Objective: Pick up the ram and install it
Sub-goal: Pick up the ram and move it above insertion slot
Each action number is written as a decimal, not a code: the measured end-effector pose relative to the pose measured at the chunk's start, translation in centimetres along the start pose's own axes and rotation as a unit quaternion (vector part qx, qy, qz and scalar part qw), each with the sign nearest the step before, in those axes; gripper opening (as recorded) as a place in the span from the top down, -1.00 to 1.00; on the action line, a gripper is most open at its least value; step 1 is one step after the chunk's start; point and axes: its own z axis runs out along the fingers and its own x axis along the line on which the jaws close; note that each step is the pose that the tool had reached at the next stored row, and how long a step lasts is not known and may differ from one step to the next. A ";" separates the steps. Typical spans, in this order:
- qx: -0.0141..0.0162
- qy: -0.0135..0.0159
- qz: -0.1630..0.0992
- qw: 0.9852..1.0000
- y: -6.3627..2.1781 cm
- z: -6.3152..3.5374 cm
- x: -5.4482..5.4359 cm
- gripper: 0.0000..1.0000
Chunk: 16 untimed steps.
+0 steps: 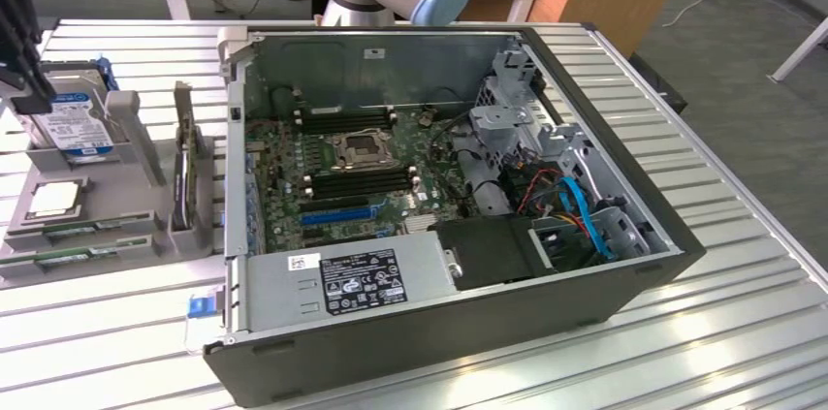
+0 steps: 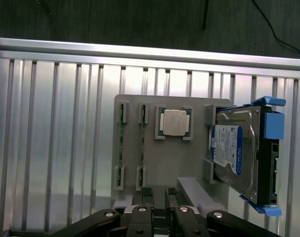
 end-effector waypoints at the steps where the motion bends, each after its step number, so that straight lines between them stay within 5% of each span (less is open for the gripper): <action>1: 0.000 0.000 0.000 1.000 0.01 0.00 0.1 0.53; 16: 0.000 0.000 0.000 1.000 0.11 -0.01 0.6 0.53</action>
